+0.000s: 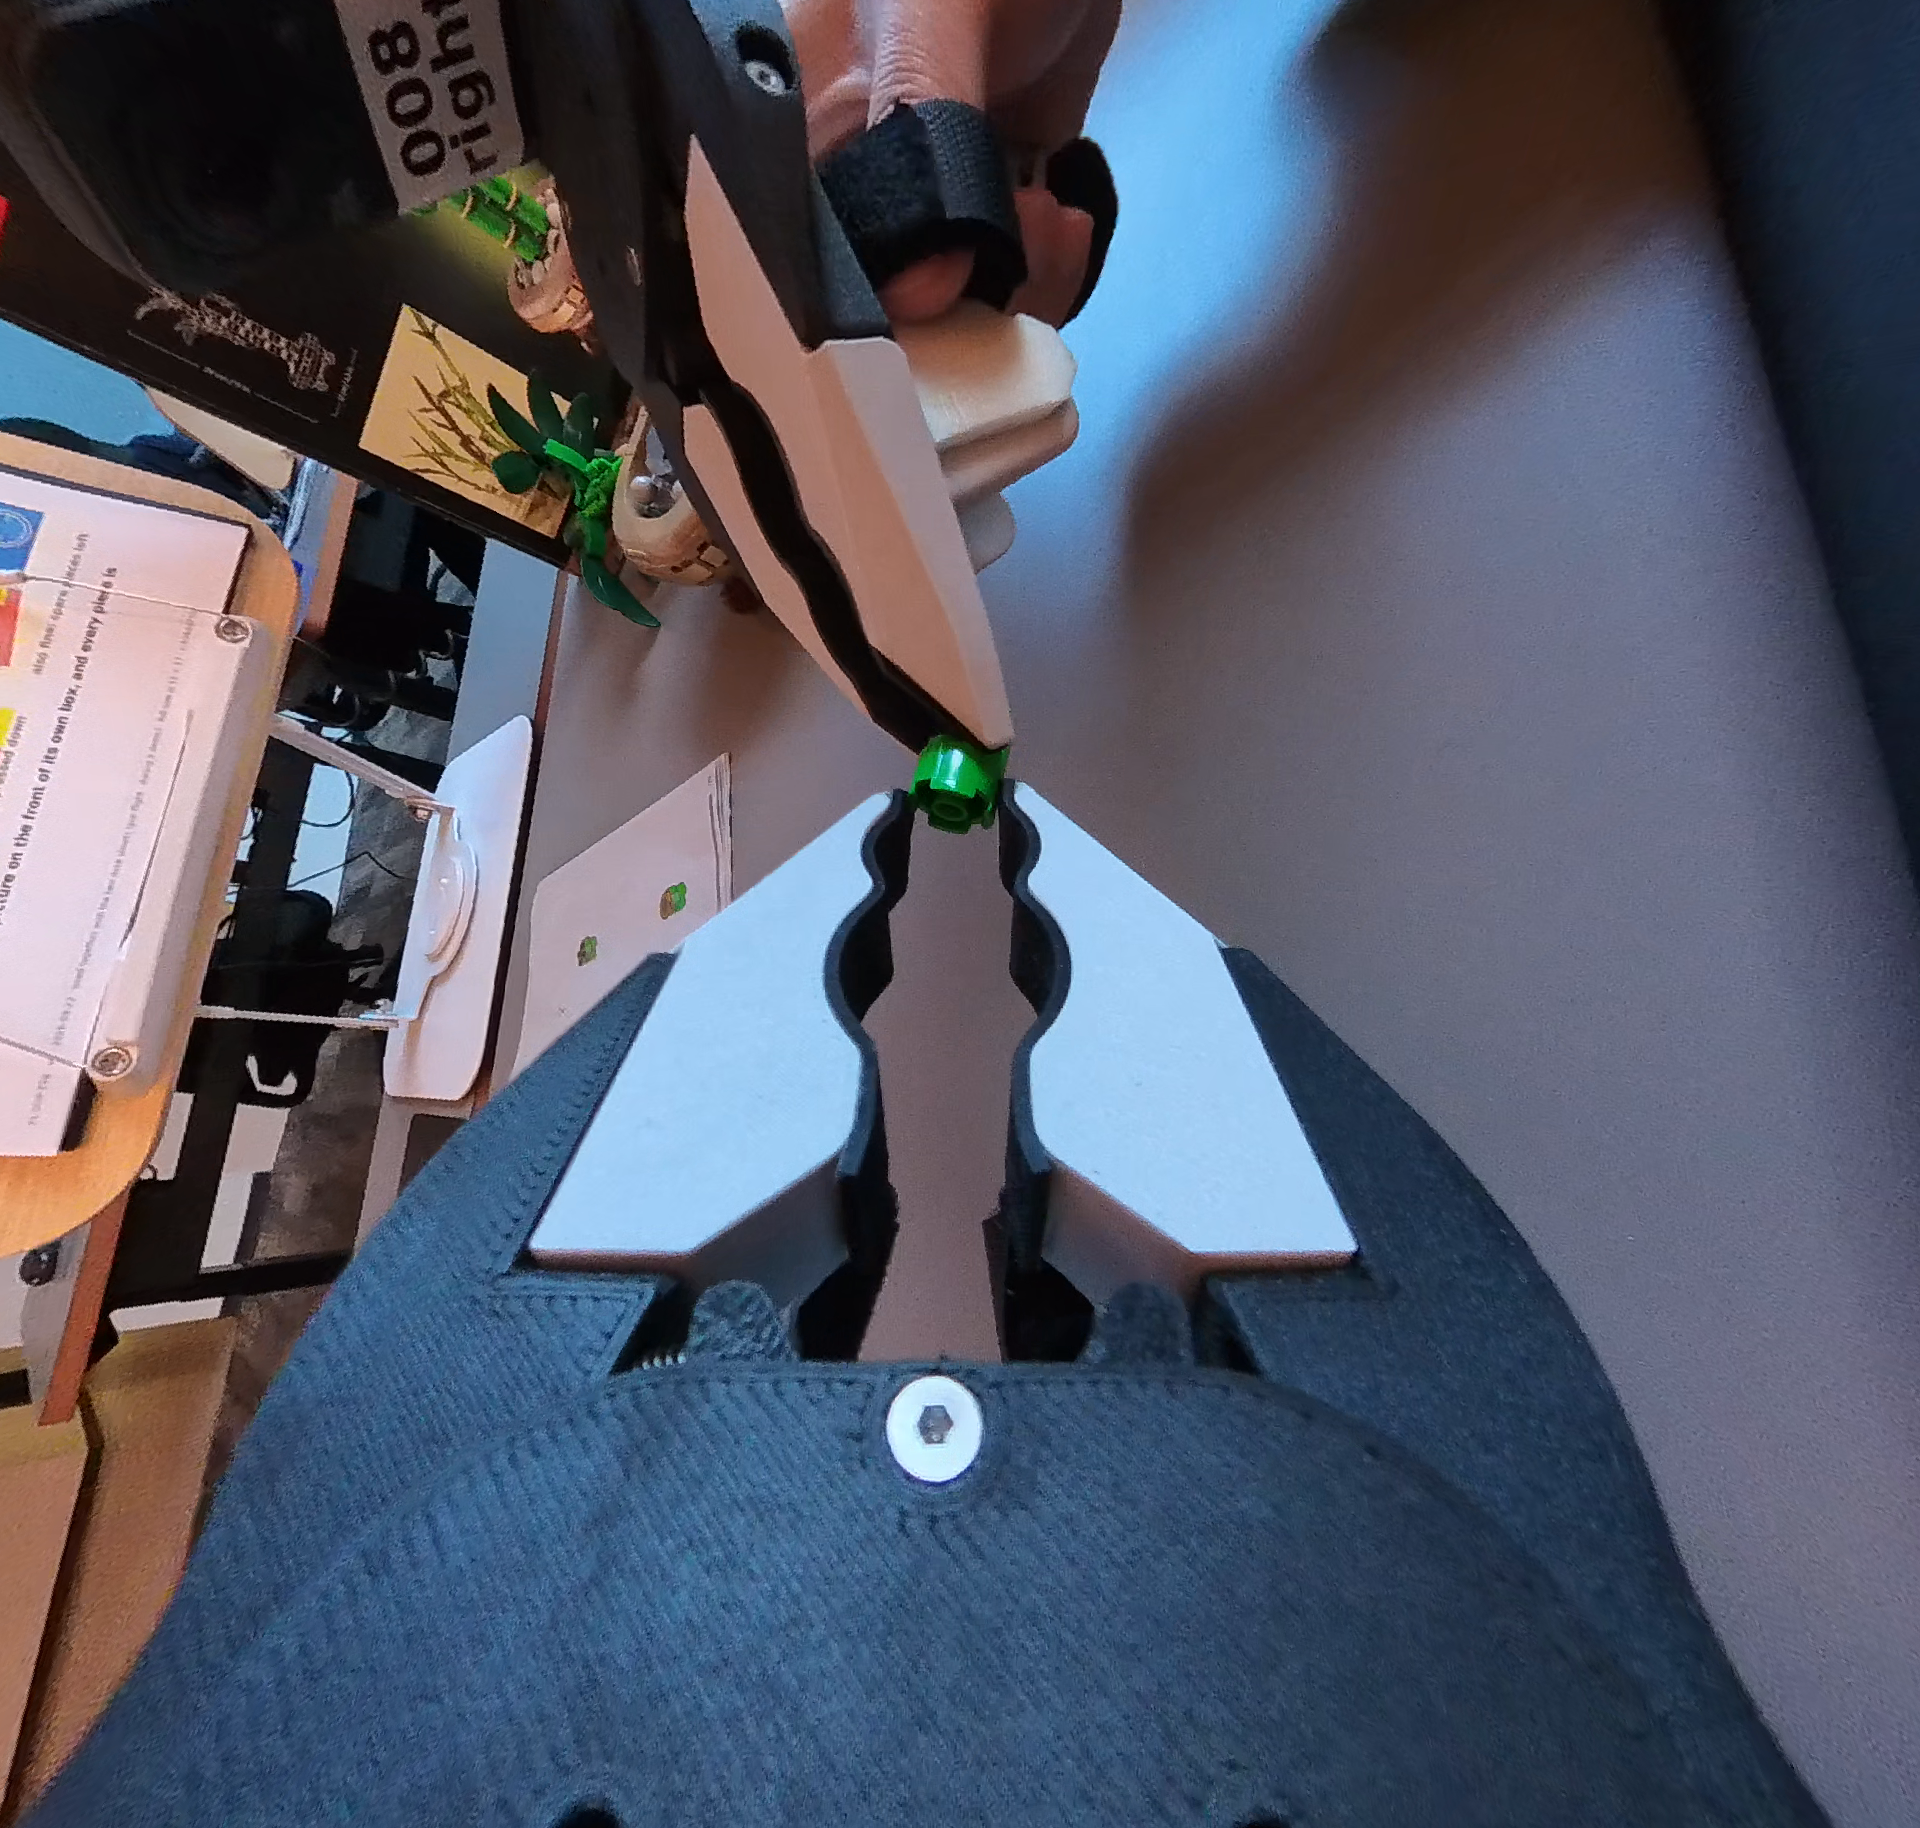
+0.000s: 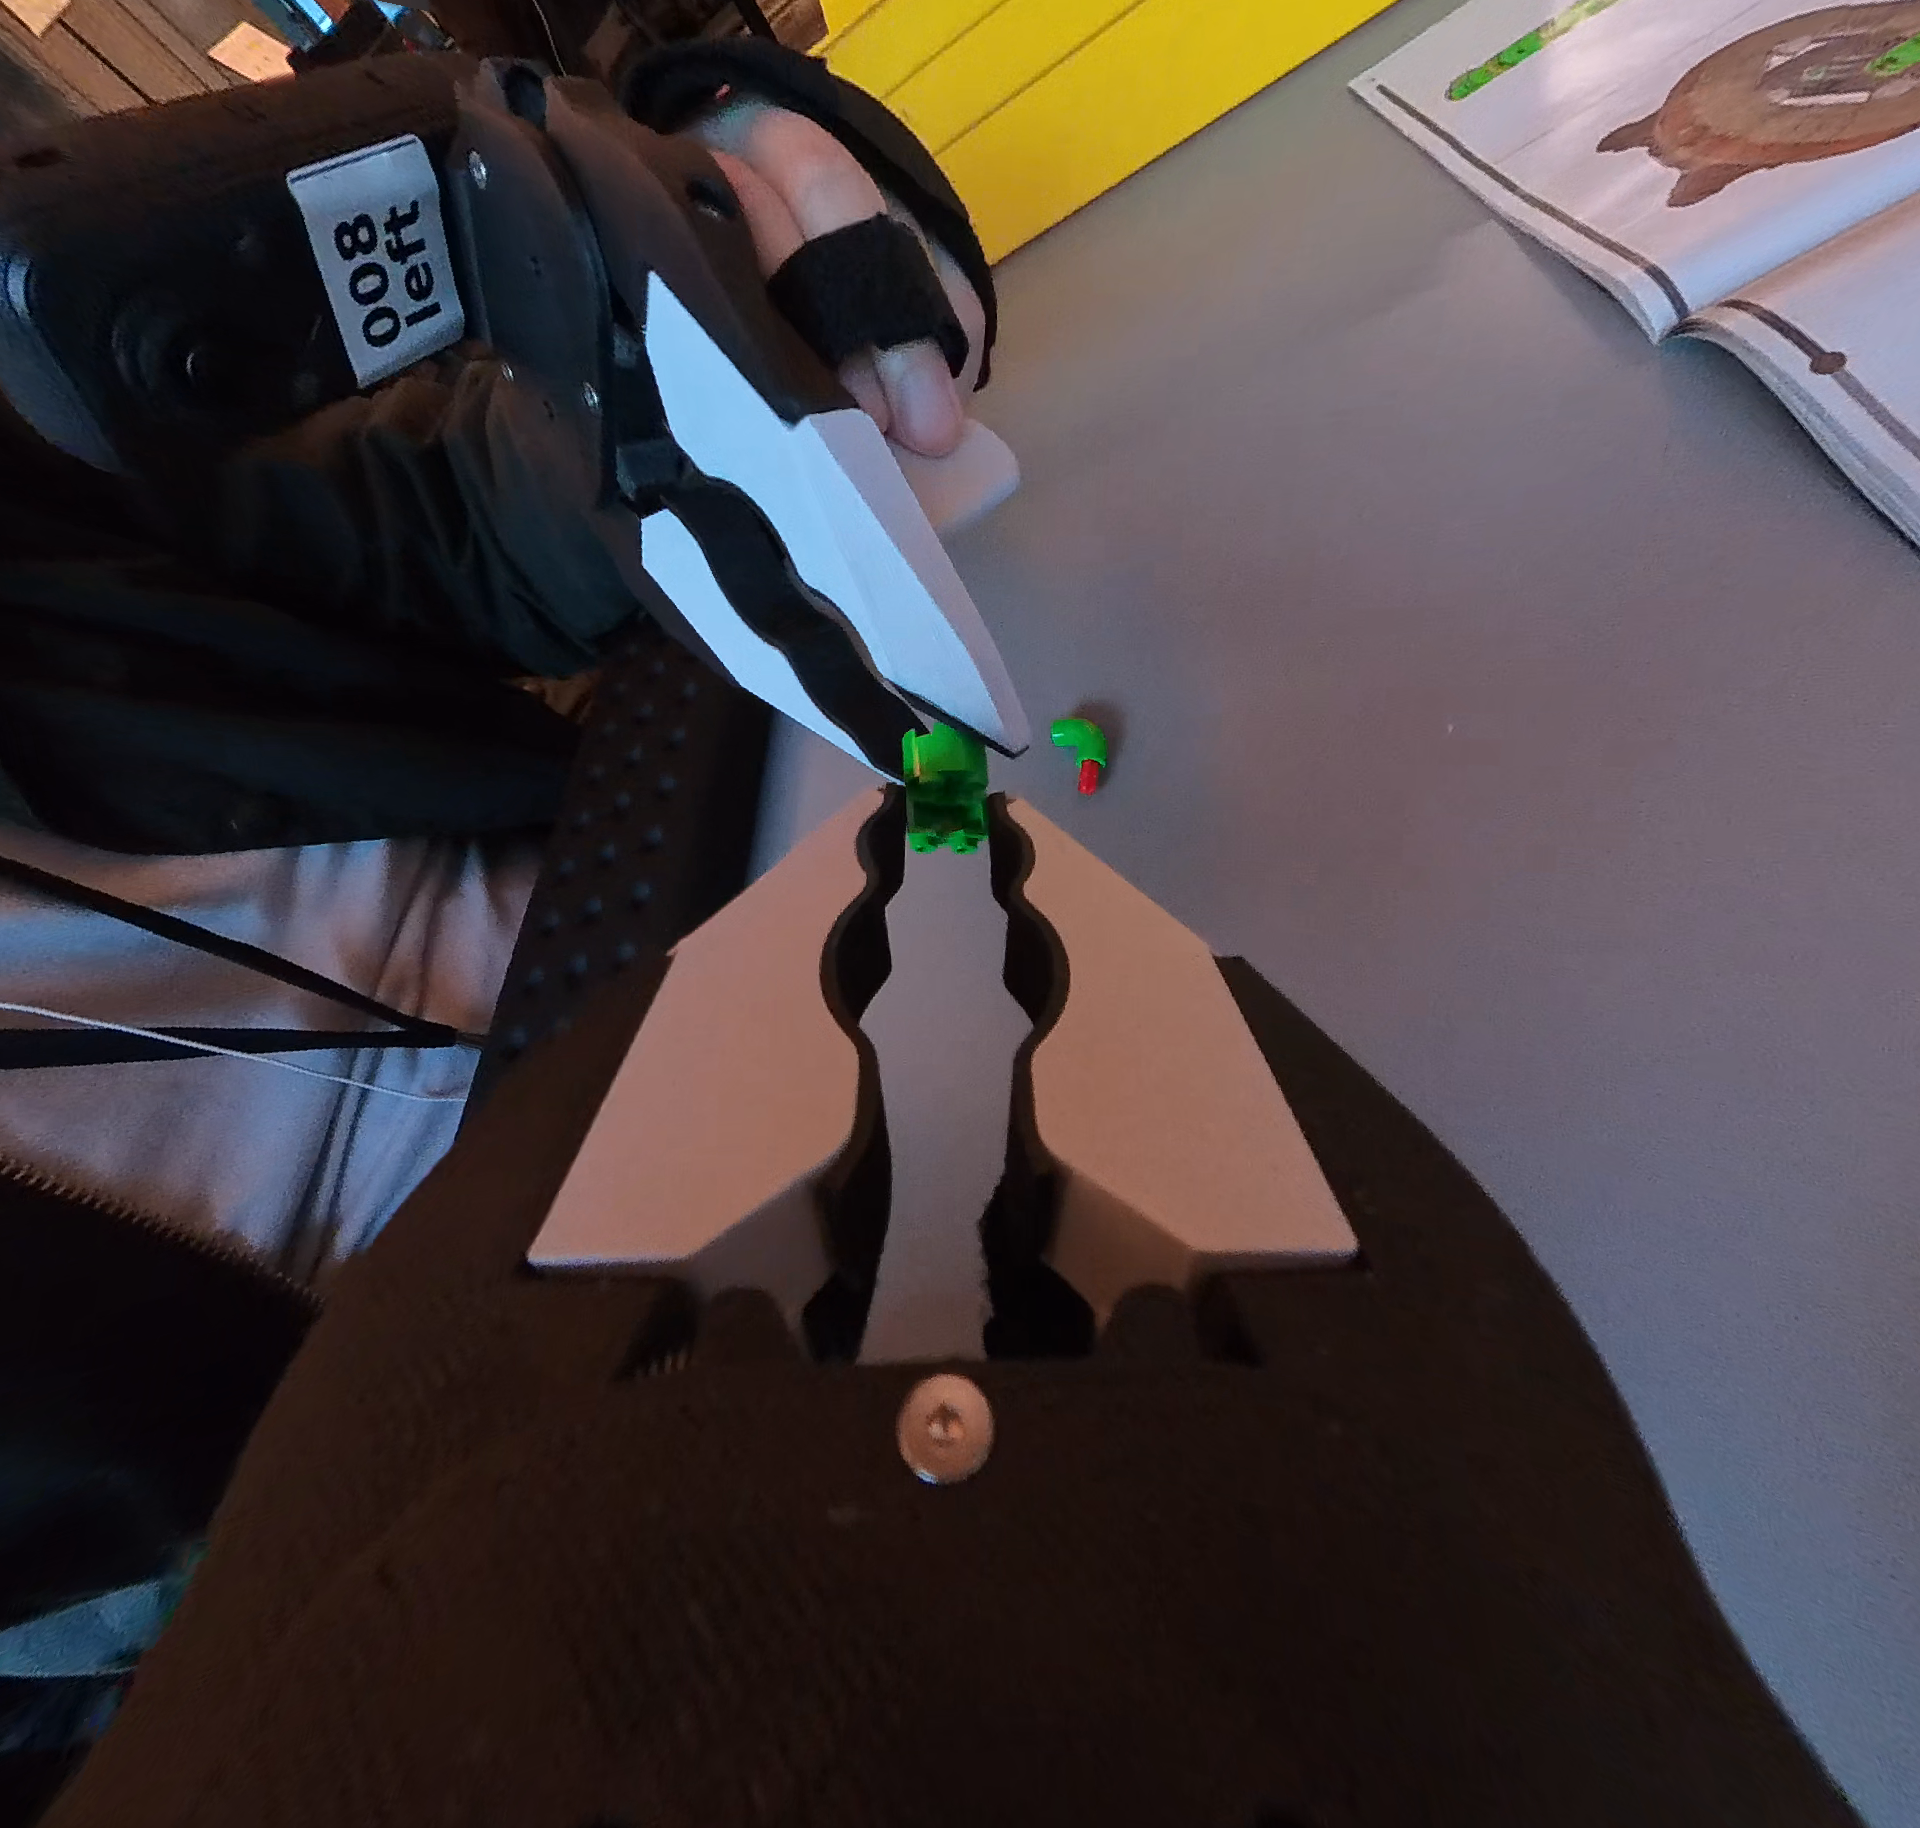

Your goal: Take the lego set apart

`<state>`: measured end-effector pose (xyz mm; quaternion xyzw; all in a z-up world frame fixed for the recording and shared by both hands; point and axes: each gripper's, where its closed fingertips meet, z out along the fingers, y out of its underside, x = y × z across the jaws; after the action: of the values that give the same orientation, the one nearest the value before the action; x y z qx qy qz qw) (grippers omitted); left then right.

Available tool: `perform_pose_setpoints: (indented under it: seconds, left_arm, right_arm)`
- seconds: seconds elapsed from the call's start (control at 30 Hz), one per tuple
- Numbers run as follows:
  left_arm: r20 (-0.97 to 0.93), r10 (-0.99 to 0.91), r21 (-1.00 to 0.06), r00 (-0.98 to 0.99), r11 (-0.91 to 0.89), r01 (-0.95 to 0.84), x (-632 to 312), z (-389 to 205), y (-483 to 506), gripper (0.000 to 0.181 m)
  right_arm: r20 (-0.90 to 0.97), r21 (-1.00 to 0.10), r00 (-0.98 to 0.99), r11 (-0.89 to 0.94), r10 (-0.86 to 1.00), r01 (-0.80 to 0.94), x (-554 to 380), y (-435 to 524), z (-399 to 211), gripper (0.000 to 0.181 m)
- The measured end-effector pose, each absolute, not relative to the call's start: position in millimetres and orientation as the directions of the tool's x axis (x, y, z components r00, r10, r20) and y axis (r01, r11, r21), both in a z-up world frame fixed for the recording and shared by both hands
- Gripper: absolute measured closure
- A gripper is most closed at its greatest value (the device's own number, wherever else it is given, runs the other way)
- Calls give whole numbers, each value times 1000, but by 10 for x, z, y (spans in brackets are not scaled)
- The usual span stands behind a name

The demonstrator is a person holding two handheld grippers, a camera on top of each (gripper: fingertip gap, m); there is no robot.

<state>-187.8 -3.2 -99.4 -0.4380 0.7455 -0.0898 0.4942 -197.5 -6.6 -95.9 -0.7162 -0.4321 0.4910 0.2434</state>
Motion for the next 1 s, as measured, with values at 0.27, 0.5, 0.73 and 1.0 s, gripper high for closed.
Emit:
perform_pose_setpoints:
  seconds: [0.27,0.5,0.73,1.0]
  left_arm:
    - [-443,-896,-754,-29,390,-528,-1907,-845,25,166]
    - [-402,-915,-770,2,337,-542,-1905,-870,73,166]
    - [-327,-945,-798,-22,288,-530,-1912,-930,36,164]
    - [-501,-863,-691,-63,443,-572,-1875,-986,-5,153]
  right_arm:
    - [156,-930,220,68,963,362,-1902,64,-583,161]
    - [157,-889,194,53,968,456,-1979,21,-792,170]
    - [182,-869,176,75,967,490,-1999,-1,-825,176]
    - [110,-851,150,16,982,524,-1964,-61,-899,177]
